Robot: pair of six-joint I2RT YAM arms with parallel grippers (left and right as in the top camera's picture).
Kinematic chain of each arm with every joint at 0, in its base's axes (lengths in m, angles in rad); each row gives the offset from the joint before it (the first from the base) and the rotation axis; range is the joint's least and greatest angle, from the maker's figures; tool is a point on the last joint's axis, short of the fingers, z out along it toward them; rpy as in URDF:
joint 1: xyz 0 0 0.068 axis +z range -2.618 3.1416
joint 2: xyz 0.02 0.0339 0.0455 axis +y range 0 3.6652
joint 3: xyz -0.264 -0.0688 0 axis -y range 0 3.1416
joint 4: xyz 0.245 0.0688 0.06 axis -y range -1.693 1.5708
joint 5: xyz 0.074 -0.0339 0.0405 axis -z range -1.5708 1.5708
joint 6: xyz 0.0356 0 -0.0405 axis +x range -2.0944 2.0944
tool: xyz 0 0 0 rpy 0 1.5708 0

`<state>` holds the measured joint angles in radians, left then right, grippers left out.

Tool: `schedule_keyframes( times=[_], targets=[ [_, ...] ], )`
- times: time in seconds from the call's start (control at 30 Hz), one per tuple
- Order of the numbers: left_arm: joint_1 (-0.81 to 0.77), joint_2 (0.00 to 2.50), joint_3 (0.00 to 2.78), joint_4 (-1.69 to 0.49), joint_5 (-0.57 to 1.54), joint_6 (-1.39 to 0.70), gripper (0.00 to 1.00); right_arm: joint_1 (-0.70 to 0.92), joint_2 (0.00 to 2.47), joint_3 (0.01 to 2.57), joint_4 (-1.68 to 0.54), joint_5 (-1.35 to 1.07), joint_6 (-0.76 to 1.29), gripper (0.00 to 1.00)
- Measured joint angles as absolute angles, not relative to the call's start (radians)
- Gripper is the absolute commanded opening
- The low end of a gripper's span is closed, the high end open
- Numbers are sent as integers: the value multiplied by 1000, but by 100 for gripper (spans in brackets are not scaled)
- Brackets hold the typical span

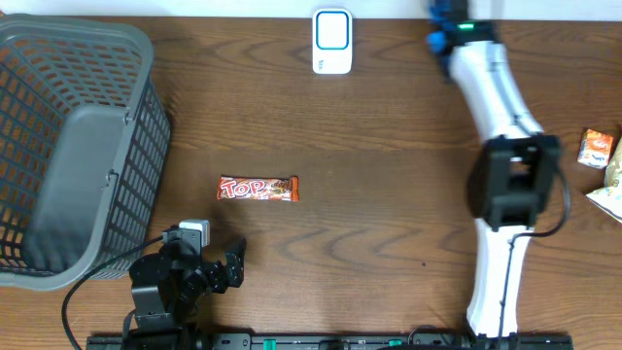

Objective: Scan the item barcode
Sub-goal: 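Carry the bottle right and set it down at the table's right edge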

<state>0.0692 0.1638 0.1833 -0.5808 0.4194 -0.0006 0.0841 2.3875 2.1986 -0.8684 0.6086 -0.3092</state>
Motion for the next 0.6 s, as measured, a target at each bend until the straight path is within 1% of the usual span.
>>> schedule_keyframes(
  times=[0.2,0.33,0.4,0.5,0.53,0.57,0.6],
  targets=[
    [69,164,183,-581,419,-1,98,-146,2387,2121,-875,542,-212,1],
    [70,164,183,-581,419,-1,98,-247,2387,2062,-843,521,-191,3],
    [69,164,183,-581,419,-1,98,-284,2387,2025,-814,510,-189,6],
    [70,164,183,-581,419,-1,98,-333,2387,1973,-796,503,-188,22],
    [69,164,183,-581,419,-1,98,-344,2387,1963,-794,513,-187,31],
    [69,164,183,-581,419,-1,98,-360,2386,1960,-793,516,-186,57],
    [70,164,183,-581,419,-1,98,-374,2385,1960,-793,514,-180,74]
  ],
)
